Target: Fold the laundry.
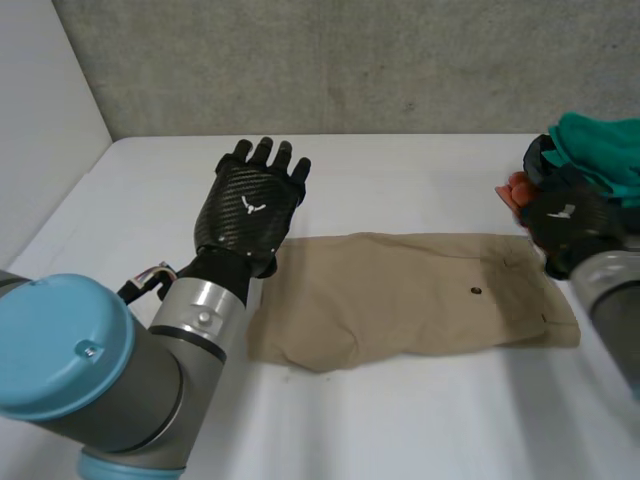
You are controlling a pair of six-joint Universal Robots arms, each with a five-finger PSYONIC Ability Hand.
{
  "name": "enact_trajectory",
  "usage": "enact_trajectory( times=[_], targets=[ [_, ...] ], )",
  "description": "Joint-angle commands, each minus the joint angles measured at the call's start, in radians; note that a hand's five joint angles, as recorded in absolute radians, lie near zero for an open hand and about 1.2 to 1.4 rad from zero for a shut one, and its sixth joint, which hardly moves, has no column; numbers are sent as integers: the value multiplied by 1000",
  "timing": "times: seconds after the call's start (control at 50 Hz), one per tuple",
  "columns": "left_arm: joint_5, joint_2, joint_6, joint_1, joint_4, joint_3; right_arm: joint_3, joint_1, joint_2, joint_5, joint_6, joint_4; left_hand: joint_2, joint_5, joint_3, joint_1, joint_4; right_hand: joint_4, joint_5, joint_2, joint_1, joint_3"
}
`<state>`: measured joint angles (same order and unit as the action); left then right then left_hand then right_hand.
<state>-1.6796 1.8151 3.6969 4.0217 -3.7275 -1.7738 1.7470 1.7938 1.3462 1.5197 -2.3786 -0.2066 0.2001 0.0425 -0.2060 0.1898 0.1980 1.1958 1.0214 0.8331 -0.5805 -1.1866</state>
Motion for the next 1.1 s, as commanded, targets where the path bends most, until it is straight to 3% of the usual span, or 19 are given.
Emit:
enact_trajectory(
  times=[0.02,0.06,0.08,0.1,0.22,0.28,0.4,0.5,0.7,0.72,0.74,0.76,0.86,1.0,1.1],
  targets=[
    [0,-39,-5,26,1,-38,-107,183,-116,7,-7,9,-25,-42,31,-14,-23,200,200,563,-816,-210],
    [0,-39,-5,31,6,-42,-104,180,-119,17,-11,9,-25,-42,31,-14,-23,79,79,442,-695,-89],
    [0,-40,-8,34,8,-47,-95,171,-114,31,-19,9,-25,-42,31,-14,-23,-393,-393,-30,-223,383],
    [1,-40,-9,34,9,-50,-90,165,-108,40,-28,9,-25,-42,31,-14,-23,-470,-470,-107,-145,461],
    [1,-42,-28,39,14,-70,-23,81,-30,51,-117,13,-26,-43,31,-15,-23,-626,-627,-264,11,617],
    [3,-40,-38,39,14,-75,48,-60,7,-21,-152,27,-26,-43,31,-15,-23,-629,-629,-267,14,620],
    [3,-37,-54,37,15,-82,127,-246,4,-254,-168,93,-26,-43,31,-15,-23,-594,-594,-231,-21,585],
    [5,-33,-66,34,15,-84,144,-298,-33,-320,-175,122,-26,-43,31,-15,-23,-574,-574,-211,-42,564],
    [5,-25,-78,31,15,-84,121,-310,-163,-320,-172,82,-26,-43,31,-15,-23,-442,-442,-79,-174,433],
    [5,-25,-78,31,15,-85,120,-312,-167,-320,-172,76,-26,-43,31,-15,-23,-346,-346,17,-270,336],
    [5,-25,-78,31,15,-85,117,-314,-167,-319,-174,56,-26,-43,31,-15,-23,123,123,486,-739,-133],
    [5,-25,-78,31,15,-85,117,-315,-167,-317,-174,49,-26,-43,31,-15,-23,200,200,562,-815,-209],
    [3,-27,-77,33,15,-87,131,-332,-157,-288,-157,0,-26,-43,31,-15,-23,200,200,563,-816,-210],
    [3,-42,-77,33,20,-90,100,-306,-49,-139,-100,-25,-26,-43,31,-15,-23,200,200,563,-816,-210],
    [1,-60,-77,39,40,-105,51,-104,-27,-147,-53,-40,-26,-43,31,-15,-23,200,200,563,-816,-210]
  ],
)
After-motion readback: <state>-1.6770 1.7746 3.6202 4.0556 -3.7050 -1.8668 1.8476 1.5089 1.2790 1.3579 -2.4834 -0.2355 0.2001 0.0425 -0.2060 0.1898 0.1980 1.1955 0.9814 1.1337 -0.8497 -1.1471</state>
